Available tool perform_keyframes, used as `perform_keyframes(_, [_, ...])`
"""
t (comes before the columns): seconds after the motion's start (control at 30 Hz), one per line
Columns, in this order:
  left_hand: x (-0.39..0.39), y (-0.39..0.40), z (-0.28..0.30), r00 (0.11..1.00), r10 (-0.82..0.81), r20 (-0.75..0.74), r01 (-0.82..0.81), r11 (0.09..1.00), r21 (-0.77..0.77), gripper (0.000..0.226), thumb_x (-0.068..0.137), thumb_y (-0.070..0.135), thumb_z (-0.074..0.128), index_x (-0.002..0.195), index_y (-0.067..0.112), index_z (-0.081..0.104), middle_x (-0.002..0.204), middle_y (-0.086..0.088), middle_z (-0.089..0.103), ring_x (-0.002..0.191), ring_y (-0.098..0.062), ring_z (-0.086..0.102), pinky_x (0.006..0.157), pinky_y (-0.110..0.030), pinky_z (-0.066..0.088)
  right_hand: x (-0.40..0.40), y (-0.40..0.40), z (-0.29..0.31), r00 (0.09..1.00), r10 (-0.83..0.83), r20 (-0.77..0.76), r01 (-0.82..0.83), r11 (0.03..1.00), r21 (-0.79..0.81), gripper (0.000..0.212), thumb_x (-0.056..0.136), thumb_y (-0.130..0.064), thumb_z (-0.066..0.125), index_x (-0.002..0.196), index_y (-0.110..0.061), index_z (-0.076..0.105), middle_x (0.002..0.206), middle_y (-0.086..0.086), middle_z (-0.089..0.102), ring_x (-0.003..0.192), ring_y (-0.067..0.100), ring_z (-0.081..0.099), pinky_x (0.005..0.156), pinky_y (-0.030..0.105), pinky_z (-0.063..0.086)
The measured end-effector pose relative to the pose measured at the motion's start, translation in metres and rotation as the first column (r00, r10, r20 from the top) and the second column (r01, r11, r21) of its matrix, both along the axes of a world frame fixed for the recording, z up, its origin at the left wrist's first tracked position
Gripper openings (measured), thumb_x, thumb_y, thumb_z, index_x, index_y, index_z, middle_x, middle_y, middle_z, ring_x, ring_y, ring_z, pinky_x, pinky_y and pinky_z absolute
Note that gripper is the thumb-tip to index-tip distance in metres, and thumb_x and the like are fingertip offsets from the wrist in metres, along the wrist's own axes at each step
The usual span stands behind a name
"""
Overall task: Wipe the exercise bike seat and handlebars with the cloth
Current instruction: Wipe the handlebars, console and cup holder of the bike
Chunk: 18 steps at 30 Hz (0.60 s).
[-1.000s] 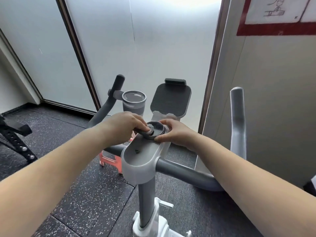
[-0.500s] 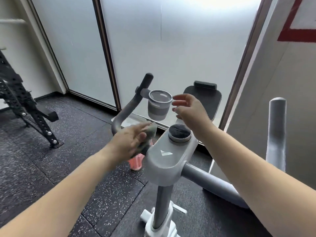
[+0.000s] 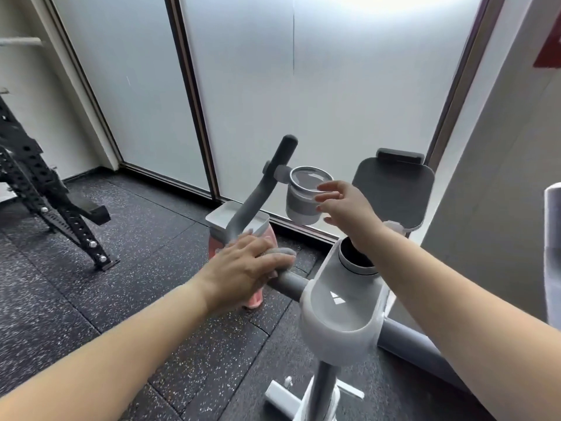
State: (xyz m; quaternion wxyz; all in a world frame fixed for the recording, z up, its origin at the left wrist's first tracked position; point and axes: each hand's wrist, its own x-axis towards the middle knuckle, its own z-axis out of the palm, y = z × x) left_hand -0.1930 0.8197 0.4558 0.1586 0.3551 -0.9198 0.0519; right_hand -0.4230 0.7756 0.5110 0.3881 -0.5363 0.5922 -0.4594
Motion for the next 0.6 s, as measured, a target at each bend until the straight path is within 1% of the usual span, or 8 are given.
perform_keyframes(0.1, [0.029,-0.017,0.008,0.988,0.153,-0.015,-0.151,0.985,0.082,0.036,0.091,0.036,0.036,0.124,0.037,0.051,0.123,0.005,0.056,0.114,-0.019,0.047,0.105,-0.051,0.036,-0.001,-0.005,0.004,1.000,0.004,-0.020,-0.004,1.000,-0.007,0.032,0.080,-0.007,0.051,0.103,-0.027,0.061,0.102,-0.001,0.070,0.099,0.023,0.066,0.092,0.045,0.053])
perform_keyframes(0.17, [0.014,-0.010,0.015,0.965,0.232,-0.120,-0.214,0.965,0.150,0.042,0.090,0.038,0.031,0.124,0.033,0.054,0.119,0.002,0.056,0.112,-0.021,0.047,0.105,-0.049,0.036,0.001,-0.010,0.010,1.000,0.018,-0.025,-0.019,1.000,-0.020,0.033,0.079,-0.007,0.051,0.105,-0.025,0.062,0.102,-0.001,0.069,0.100,0.022,0.065,0.093,0.044,0.052])
perform_keyframes(0.23, [-0.023,0.018,0.020,0.922,0.280,-0.269,-0.201,0.937,0.287,0.048,0.091,0.042,0.028,0.135,0.030,0.044,0.123,-0.001,0.051,0.116,-0.021,0.044,0.107,-0.041,0.033,0.004,-0.016,0.017,0.999,0.033,-0.021,-0.034,0.999,-0.036,0.034,0.079,-0.007,0.051,0.106,-0.024,0.062,0.102,-0.001,0.069,0.100,0.022,0.065,0.092,0.044,0.053])
perform_keyframes(0.27, [-0.041,0.033,0.016,0.929,0.248,-0.276,-0.152,0.933,0.327,0.054,0.091,0.047,0.026,0.141,0.030,0.034,0.130,0.000,0.047,0.121,-0.020,0.040,0.110,-0.037,0.028,0.005,-0.018,0.020,0.999,0.040,-0.017,-0.040,0.998,-0.042,0.033,0.079,-0.007,0.051,0.103,-0.026,0.062,0.102,-0.002,0.069,0.100,0.022,0.065,0.091,0.043,0.053])
perform_keyframes(0.33, [-0.056,0.052,0.003,0.980,0.152,-0.130,-0.116,0.962,0.248,0.062,0.088,0.057,0.020,0.146,0.037,0.014,0.145,0.006,0.035,0.136,-0.017,0.026,0.116,-0.035,0.008,0.006,-0.023,0.025,0.999,0.052,-0.016,-0.053,0.998,-0.046,0.031,0.079,-0.006,0.050,0.093,-0.032,0.061,0.100,-0.002,0.069,0.101,0.022,0.065,0.093,0.043,0.052])
perform_keyframes(0.4, [-0.045,0.046,-0.004,0.988,0.148,-0.042,-0.142,0.983,0.115,0.057,0.090,0.056,0.023,0.144,0.044,0.012,0.141,0.011,0.039,0.135,-0.014,0.029,0.116,-0.046,-0.001,0.007,-0.028,0.027,0.998,0.060,-0.014,-0.060,0.997,-0.047,0.032,0.079,-0.005,0.049,0.090,-0.033,0.060,0.099,0.000,0.069,0.102,0.022,0.064,0.093,0.042,0.052])
perform_keyframes(0.47, [-0.032,0.033,-0.004,0.989,0.145,-0.027,-0.144,0.988,0.048,0.049,0.092,0.053,0.029,0.140,0.043,0.028,0.123,0.009,0.053,0.123,-0.016,0.044,0.114,-0.057,0.010,0.006,-0.033,0.027,0.998,0.065,-0.011,-0.066,0.997,-0.049,0.032,0.079,-0.004,0.051,0.094,-0.031,0.061,0.101,0.002,0.069,0.101,0.022,0.064,0.093,0.043,0.052])
perform_keyframes(0.6, [-0.007,0.006,-0.003,0.989,0.145,-0.015,-0.145,0.989,-0.011,0.043,0.094,0.053,0.028,0.123,0.033,0.052,0.104,0.005,0.059,0.108,-0.016,0.050,0.112,-0.051,0.019,0.004,-0.040,0.026,0.997,0.077,-0.012,-0.077,0.996,-0.050,0.033,0.078,-0.003,0.052,0.097,-0.028,0.061,0.100,0.001,0.070,0.101,0.021,0.064,0.093,0.043,0.052])
